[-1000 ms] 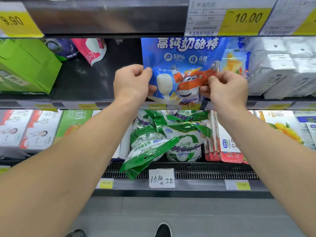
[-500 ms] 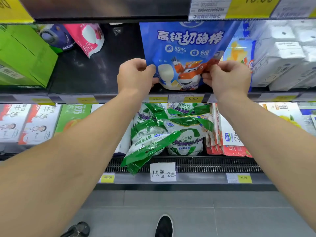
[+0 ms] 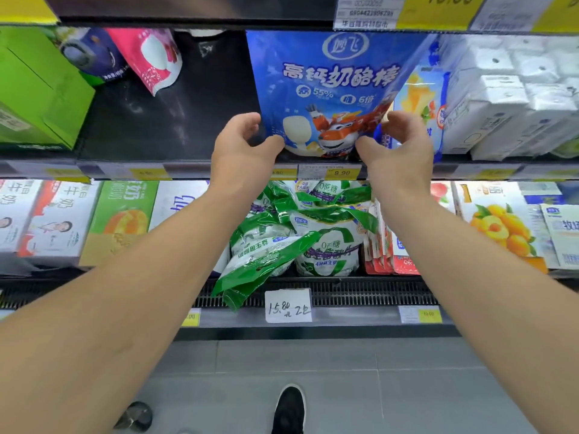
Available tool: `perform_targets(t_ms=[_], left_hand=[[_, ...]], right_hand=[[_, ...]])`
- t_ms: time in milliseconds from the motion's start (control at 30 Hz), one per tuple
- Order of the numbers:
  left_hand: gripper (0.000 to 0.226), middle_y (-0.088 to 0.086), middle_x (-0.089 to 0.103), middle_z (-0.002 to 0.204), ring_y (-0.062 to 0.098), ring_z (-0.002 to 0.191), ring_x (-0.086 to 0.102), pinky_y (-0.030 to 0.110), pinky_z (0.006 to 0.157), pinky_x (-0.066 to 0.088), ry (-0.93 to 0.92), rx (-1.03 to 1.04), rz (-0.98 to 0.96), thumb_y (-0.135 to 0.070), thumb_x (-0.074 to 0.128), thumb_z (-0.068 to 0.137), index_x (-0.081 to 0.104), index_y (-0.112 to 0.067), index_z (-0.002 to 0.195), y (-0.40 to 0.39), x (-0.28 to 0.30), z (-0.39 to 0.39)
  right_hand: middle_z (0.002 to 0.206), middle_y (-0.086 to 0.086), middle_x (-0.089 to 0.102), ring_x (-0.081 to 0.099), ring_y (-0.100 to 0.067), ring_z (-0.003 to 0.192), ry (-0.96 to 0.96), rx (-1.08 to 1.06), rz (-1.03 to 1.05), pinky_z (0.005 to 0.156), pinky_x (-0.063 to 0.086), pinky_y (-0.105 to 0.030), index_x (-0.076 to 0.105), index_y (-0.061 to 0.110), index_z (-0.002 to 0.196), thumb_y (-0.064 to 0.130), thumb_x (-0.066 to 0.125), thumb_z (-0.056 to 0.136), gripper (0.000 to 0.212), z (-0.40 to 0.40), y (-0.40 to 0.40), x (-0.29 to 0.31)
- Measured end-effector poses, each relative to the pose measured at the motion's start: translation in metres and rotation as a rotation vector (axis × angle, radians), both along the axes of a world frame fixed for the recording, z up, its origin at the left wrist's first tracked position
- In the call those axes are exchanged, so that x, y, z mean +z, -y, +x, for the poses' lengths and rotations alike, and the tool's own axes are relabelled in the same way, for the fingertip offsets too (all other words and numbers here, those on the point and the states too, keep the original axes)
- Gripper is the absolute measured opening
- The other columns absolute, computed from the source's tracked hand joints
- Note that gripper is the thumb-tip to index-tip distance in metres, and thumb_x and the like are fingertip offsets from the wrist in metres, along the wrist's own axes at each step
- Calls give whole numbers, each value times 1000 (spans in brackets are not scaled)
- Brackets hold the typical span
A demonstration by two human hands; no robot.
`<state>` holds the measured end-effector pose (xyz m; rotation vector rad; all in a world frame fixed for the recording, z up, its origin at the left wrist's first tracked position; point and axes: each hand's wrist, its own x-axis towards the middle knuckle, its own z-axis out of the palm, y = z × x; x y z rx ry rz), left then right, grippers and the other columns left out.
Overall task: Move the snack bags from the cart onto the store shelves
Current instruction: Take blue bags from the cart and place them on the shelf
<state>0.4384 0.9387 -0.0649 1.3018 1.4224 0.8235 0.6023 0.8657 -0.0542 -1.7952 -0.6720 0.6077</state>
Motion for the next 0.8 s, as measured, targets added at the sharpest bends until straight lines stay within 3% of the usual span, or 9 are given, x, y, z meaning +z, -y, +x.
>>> perform_targets(t_ms=[100,200,267,333,467,567,800], left_hand=[[48,-7,63,122,13,113,62,42,96,53,-9,14,-2,-29,67,77,60,-23,124,12,2,-10],[32,-11,67,111,15,104,65,43,95,53,-73,-27,2,-29,64,81,67,-25,113,32,6,-31],[29,-10,68,112,14,100,65,41,96,52,-134,-52,-4,-28,64,85,68,-24,113,44,5,-52],[26,-8,67,115,9,98,63,36,96,51,-177,-53,-32,-24,65,88,67,-21,114,57,-2,-83],[26,-10,67,110,-2,91,61,26,92,49,-227,-31,-94,-25,66,88,66,-23,114,80,-10,-158],[27,-13,66,106,1,96,62,21,91,45,-283,-4,-125,-29,67,88,67,-26,114,97,-5,-224],[25,-15,70,98,3,96,68,32,97,52,-235,153,-78,-37,66,74,66,-32,98,124,18,-371]], right_hand=[[92,25,57,52,25,71,-22,11,-55,71,43,-4,55,26,111,19,73,82,34,-10,10,1],[106,18,62,59,10,91,16,103,-163,86,45,-16,58,24,119,22,71,82,39,-32,25,-1],[113,14,62,60,-2,104,54,200,-218,93,45,-21,58,24,119,22,70,83,38,-54,33,-4],[115,13,62,58,-4,108,105,328,-263,97,44,-22,60,24,120,22,69,83,38,-85,41,-10],[119,8,65,58,-7,109,218,562,-300,97,44,-22,62,19,123,20,69,83,41,-158,53,-16],[118,6,67,60,-8,107,272,704,-297,97,46,-25,63,20,119,19,69,81,38,-222,58,-15],[111,4,68,61,-15,103,420,938,-266,94,47,-29,66,22,115,21,70,79,36,-359,53,3]])
